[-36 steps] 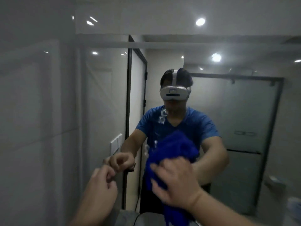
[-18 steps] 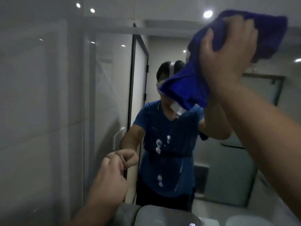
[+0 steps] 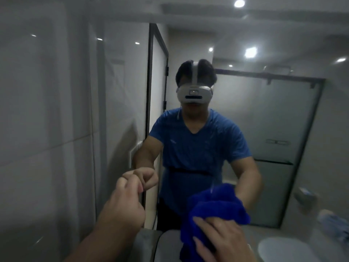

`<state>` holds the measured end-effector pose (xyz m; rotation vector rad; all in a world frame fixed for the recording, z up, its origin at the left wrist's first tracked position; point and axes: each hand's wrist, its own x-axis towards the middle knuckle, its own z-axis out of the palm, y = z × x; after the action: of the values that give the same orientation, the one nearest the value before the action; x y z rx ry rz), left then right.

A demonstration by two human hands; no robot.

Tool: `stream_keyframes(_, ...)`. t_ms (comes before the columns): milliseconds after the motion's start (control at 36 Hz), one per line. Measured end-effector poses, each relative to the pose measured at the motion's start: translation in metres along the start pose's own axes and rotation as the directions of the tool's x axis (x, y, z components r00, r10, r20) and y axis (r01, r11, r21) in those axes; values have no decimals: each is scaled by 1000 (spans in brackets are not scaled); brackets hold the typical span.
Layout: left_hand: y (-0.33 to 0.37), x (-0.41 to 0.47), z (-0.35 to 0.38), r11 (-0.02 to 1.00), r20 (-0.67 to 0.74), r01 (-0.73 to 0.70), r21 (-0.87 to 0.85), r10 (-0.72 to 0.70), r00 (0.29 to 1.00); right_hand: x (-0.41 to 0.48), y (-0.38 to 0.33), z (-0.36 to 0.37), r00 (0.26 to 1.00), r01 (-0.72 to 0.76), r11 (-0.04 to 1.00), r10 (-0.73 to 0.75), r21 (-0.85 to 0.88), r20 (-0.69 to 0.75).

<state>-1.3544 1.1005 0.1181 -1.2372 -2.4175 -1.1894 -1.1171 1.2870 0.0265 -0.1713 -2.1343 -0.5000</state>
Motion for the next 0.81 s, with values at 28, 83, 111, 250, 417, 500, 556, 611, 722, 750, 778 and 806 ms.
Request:
stream_keyframes(28, 0, 0, -1, 1000, 6, 3, 7, -3, 1000, 4, 13, -11, 999, -30, 1000, 30, 0, -42)
stream_keyframes(83, 0, 0, 0, 1000, 19, 15, 18, -15, 1000, 32, 42, -43, 981, -126, 991, 118, -43, -151)
stream_keyframes(111, 0, 0, 0, 1000, 25, 19, 20, -20, 999, 54, 59, -62, 957, -197, 978, 175, -75, -230)
stream_keyframes(250, 4, 1, 2, 999, 39, 51, 5, -51, 998, 189, 125, -143, 518, -588, 797, 502, 138, -692)
stream_keyframes(417, 10, 0, 3, 996, 45, 91, 28, -92, 995, 237, 83, -125, 453, -679, 715, 589, 170, -669)
stream_keyframes(500, 11, -2, 1, 998, 34, 56, 17, -56, 998, 181, 32, -72, 799, -454, 890, 395, -25, -453)
stream_keyframes(556, 11, -3, -1, 998, 53, 62, 24, -63, 997, 119, 1, -40, 953, -264, 964, 259, -15, -155)
stream_keyframes(611, 11, -4, -4, 997, 77, 62, 42, -65, 995, 58, -10, -22, 986, -128, 989, 120, 68, 114)
stream_keyframes(722, 11, -4, -9, 995, 134, 40, 86, -51, 990, 5, 20, -30, 978, 36, 999, -33, -9, 208)
stream_keyframes(750, 13, -5, -10, 995, 143, 44, 91, -57, 988, 8, 31, -39, 985, 29, 998, -21, -48, 173)
stream_keyframes(778, 14, -5, -10, 994, 146, 50, 96, -64, 987, 17, 43, -50, 992, 12, 996, 0, -91, 127)
stream_keyframes(806, 16, -5, -9, 993, 145, 58, 99, -72, 987, 30, 55, -62, 997, -6, 991, 17, -132, 76)
